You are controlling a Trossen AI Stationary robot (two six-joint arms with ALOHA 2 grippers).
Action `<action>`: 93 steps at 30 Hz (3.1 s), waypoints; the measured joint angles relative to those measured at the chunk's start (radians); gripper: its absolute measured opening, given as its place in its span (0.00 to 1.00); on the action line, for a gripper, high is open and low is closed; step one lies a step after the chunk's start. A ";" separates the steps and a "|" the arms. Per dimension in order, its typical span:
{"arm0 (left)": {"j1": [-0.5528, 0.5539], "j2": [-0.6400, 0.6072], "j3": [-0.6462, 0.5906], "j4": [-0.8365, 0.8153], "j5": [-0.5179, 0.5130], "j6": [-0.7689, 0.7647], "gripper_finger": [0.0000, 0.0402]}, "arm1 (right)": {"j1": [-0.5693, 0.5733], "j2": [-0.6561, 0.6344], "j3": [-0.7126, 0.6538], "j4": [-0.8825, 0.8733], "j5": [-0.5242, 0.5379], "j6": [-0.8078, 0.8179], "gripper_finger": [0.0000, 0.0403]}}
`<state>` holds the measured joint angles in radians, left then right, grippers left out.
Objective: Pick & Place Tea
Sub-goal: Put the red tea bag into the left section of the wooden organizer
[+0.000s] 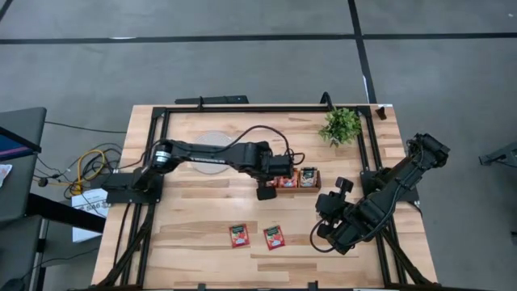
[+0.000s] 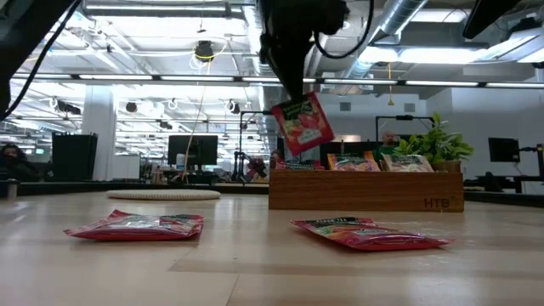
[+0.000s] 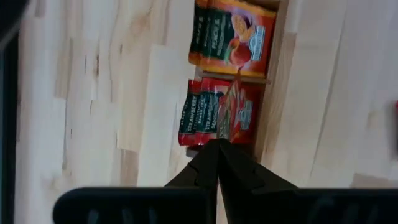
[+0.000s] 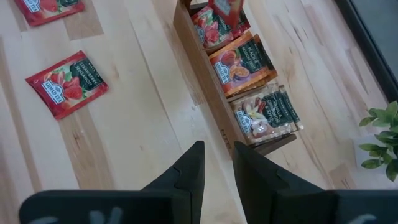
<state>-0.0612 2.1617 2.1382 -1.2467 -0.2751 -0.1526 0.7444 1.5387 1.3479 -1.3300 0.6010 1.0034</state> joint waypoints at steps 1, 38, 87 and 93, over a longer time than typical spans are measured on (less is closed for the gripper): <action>0.000 0.005 0.000 -0.003 0.000 0.009 0.00 | 0.000 0.000 0.000 0.000 0.000 0.007 0.19; 0.042 0.090 0.001 -0.012 0.033 0.093 0.00 | 0.000 0.000 0.000 0.003 0.000 0.018 0.19; 0.028 0.088 0.001 0.000 -0.105 0.174 0.00 | 0.000 0.000 0.000 -0.003 0.000 0.017 0.19; 0.022 0.088 0.001 -0.006 -0.140 0.201 0.00 | 0.000 0.000 0.000 -0.003 0.000 0.017 0.19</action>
<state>-0.0395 2.2494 2.1387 -1.2530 -0.4153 0.0485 0.7444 1.5383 1.3479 -1.3328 0.6010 1.0203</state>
